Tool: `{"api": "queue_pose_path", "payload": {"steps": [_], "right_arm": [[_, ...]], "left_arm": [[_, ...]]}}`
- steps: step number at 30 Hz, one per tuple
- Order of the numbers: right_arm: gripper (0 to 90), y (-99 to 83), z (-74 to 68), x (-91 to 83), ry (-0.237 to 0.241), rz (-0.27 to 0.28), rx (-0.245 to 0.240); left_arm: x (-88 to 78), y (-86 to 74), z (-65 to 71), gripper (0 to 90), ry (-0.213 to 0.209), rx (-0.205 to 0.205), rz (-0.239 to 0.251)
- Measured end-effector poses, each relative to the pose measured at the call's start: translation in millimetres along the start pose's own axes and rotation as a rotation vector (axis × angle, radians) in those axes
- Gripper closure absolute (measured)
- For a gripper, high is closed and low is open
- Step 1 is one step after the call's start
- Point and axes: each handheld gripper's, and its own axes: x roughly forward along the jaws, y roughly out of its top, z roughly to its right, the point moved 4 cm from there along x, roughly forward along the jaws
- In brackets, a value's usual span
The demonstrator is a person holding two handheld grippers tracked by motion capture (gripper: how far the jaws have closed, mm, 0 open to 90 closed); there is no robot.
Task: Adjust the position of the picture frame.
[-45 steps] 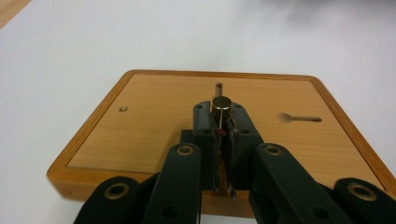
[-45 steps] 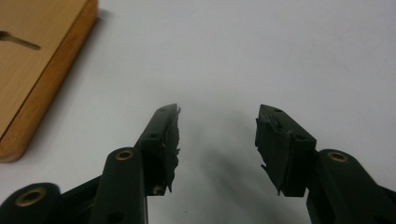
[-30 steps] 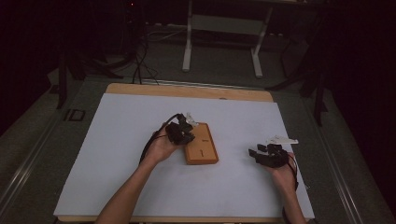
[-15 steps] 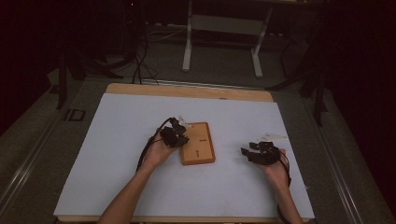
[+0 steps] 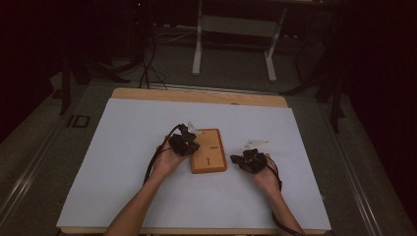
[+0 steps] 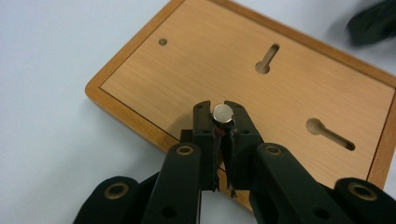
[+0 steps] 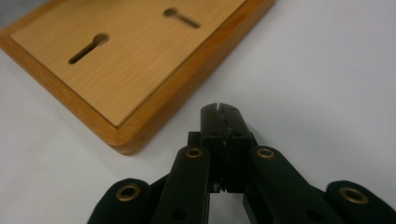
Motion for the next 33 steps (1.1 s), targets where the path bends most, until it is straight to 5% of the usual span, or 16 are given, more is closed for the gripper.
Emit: {"api": "queue_pose_path", "payload": {"steps": [10,20,21,24,28,33], "right_arm": [[89.7,-2.4,-14.8,1.2,0.135,0.001,-0.01],[89.7,-0.4,-39.7,3.8,0.224,-0.03,-0.106],[89.6,0.2,-44.7,4.5,0.24,-0.034,-0.121],[88.7,0.9,-46.7,4.8,0.232,-0.045,-0.141],[88.0,1.3,-28.0,0.5,0.158,-0.045,-0.09],[89.3,0.5,-24.4,-6.5,0.171,-0.033,-0.075]], "left_arm": [[-11.5,16.5,7.4,85.1,0.042,0.057,0.033],[-24.7,19.6,6.1,85.1,-0.006,0.034,0.085],[-25.6,19.0,5.8,85.1,-0.049,0.018,0.11],[-26.0,18.4,6.0,85.2,-0.064,0.014,0.118],[-27.1,15.0,10.0,85.1,-0.105,0.013,0.138],[-26.9,14.2,9.4,85.0,-0.104,0.01,0.137]]}}
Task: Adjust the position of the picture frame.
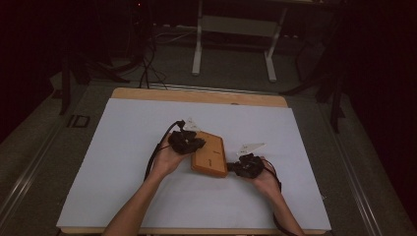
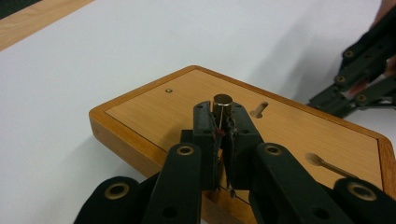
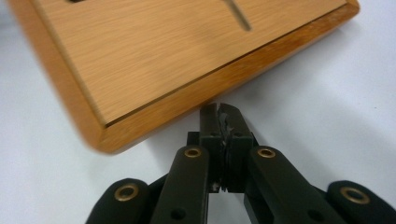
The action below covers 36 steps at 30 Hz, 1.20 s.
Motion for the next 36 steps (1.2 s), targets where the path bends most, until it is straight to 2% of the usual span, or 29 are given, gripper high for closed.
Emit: {"api": "queue_pose_path", "payload": {"steps": [5,9,11,13,15,17,18,22,24,25,29,30,32,33,34,36], "right_arm": [[89.7,-1.3,-11.4,3.6,0.037,-0.025,-0.032],[89.7,1.8,-25.5,11.4,0.075,-0.043,-0.075],[89.7,4.9,-35.5,17.9,0.089,-0.052,-0.107],[89.7,8.6,-44.0,22.9,0.108,-0.06,-0.126],[89.7,10.1,-48.3,24.5,0.118,-0.066,-0.133],[89.7,10.5,-50.6,25.2,0.13,-0.07,-0.144],[89.7,10.4,-51.4,25.0,0.137,-0.073,-0.151],[89.7,8.2,-50.8,22.0,0.147,-0.087,-0.164],[89.7,8.3,-49.9,20.1,0.149,-0.079,-0.162],[89.6,8.5,-49.3,19.4,0.145,-0.08,-0.165],[88.9,9.0,-44.0,16.1,0.127,-0.076,-0.159],[88.3,9.4,-41.5,14.9,0.119,-0.07,-0.155],[87.4,10.2,-38.6,13.4,0.106,-0.062,-0.149],[86.1,11.4,-35.2,11.4,0.091,-0.05,-0.138],[85.7,14.4,-27.6,6.8,0.062,-0.022,-0.117],[84.3,17.9,-19.5,3.2,0.03,0.005,-0.097]], "left_arm": [[-1.6,-4.1,-1.8,84.9,0.014,0.005,-0.014],[-1.5,-8.9,-7.1,85.0,-0.011,-0.041,-0.002],[0.2,-11.5,-8.4,85.0,0.0,-0.036,-0.016],[1.9,-15.5,-11.6,85.0,-0.002,-0.048,-0.021],[3.5,-21.4,-15.2,85.0,-0.016,-0.068,-0.025],[3.9,-23.5,-16.6,85.0,-0.016,-0.068,-0.034],[6.2,-29.7,-20.2,85.0,-0.012,-0.076,-0.048],[9.9,-40.0,-25.3,84.8,-0.014,-0.084,-0.072],[12.4,-44.2,-25.2,84.7,-0.003,-0.072,-0.086],[11.9,-45.2,-26.3,84.7,-0.015,-0.088,-0.077],[11.6,-46.0,-26.7,83.7,-0.019,-0.1,-0.07],[10.3,-45.8,-27.1,81.4,-0.019,-0.11,-0.059],[7.7,-45.0,-27.5,70.4,-0.013,-0.122,-0.045],[3.5,-44.3,-27.5,70.4,-0.005,-0.133,-0.034],[-3.0,-44.1,-26.2,61.9,0.011,-0.132,-0.024],[-10.4,-46.2,-22.9,56.6,0.031,-0.136,-0.019]]}}
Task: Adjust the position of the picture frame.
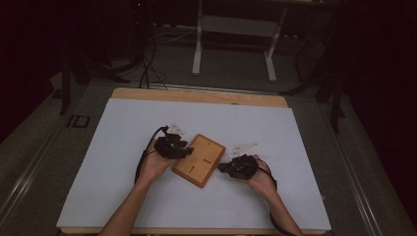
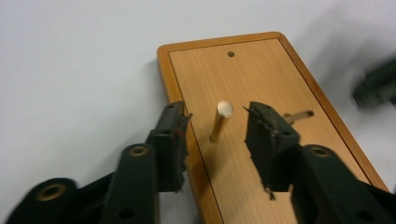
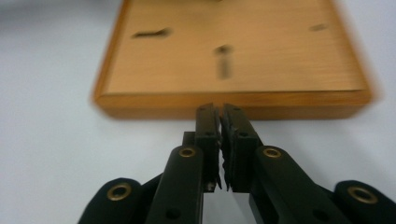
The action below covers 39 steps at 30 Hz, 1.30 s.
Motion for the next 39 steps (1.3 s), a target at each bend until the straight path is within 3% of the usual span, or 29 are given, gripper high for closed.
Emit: {"api": "queue_pose_path", "payload": {"steps": [1,3,7,9,13,16,18,19,20,21,23,25,27,39], "right_arm": [[84.3,0.0,0.0,0.0,0.0,0.0,0.0],[82.6,5.6,13.4,-3.5,-0.056,0.043,0.038],[82.3,11.4,27.9,-3.6,-0.106,0.076,0.065],[81.7,17.1,42.9,-1.6,-0.156,0.108,0.102],[82.5,22.9,55.3,3.1,-0.18,0.128,0.132],[86.0,30.3,66.4,11.9,-0.206,0.128,0.147],[89.6,32.6,70.9,17.5,-0.209,0.117,0.154],[89.6,32.6,70.9,17.5,-0.209,0.117,0.154],[89.8,33.4,74.3,23.8,-0.21,0.096,0.161],[89.8,33.4,74.3,23.8,-0.21,0.096,0.161],[89.8,33.3,77.4,31.0,-0.208,0.075,0.169],[89.8,32.6,78.6,34.0,-0.207,0.071,0.177],[89.8,31.3,79.7,36.7,-0.203,0.063,0.186],[90.0,23.1,84.4,35.5,-0.163,0.039,0.225]], "left_arm": [[0.0,0.0,0.0,54.8,0.0,0.0,0.0],[-10.4,-8.3,4.5,51.8,0.038,-0.017,0.028],[-19.8,-21.2,9.1,53.5,0.058,-0.044,0.066],[-28.2,-36.5,13.9,56.1,0.077,-0.054,0.091],[-36.5,-51.4,18.3,65.7,0.096,-0.051,0.105],[-46.9,-63.4,24.6,80.6,0.069,-0.054,0.098],[-48.8,-68.1,30.6,89.6,0.07,-0.034,0.071],[-48.8,-68.1,30.6,89.9,0.07,-0.034,0.071],[-48.3,-73.7,36.9,90.0,0.071,-0.015,0.032],[-48.3,-73.7,36.9,90.0,0.071,-0.015,0.032],[-47.6,-81.5,43.7,90.0,0.073,0.004,-0.013],[-43.7,-87.3,45.8,90.0,0.1,0.033,-0.064],[-39.6,-89.3,44.4,90.0,0.108,0.031,-0.084],[-28.0,-82.5,37.3,90.0,0.129,0.017,-0.09]]}}
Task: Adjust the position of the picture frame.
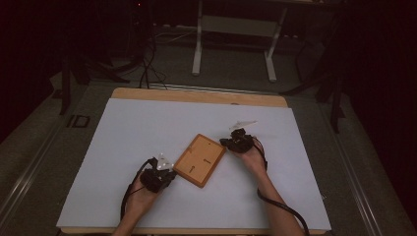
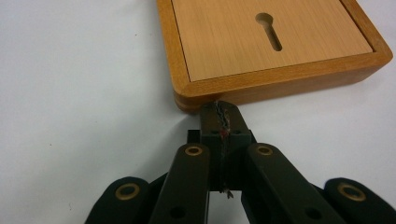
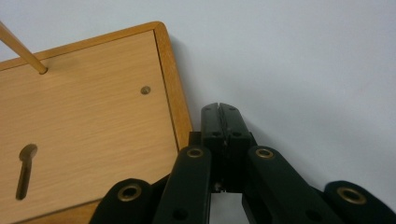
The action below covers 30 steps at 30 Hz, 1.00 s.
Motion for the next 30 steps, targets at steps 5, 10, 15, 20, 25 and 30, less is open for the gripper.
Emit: {"api": "queue_pose_path", "payload": {"steps": [5,10,15,20,25,30], "right_arm": [[90.0,-5.9,-2.2,-4.9,0.007,-0.015,-0.022],[90.0,-16.9,-6.8,-14.0,0.001,-0.028,-0.037],[90.0,-30.0,-12.2,-26.6,-0.003,-0.025,-0.036],[90.0,-42.8,-20.5,-38.0,0.017,-0.024,-0.035],[90.0,-48.1,-30.9,-43.3,0.031,-0.022,-0.048],[90.0,-49.0,-47.1,-52.2,0.052,-0.016,-0.083]], "left_arm": [[2.0,3.2,-4.0,90.0,0.018,-0.004,-0.007],[6.3,8.2,-15.2,90.0,0.025,-0.035,-0.003],[14.5,18.2,-27.1,90.0,0.036,-0.06,-0.007],[24.3,30.4,-42.9,90.0,0.069,-0.081,-0.012],[30.9,37.2,-53.9,90.0,0.078,-0.105,-0.001],[38.2,45.4,-61.9,90.0,0.08,-0.114,0.003]]}}
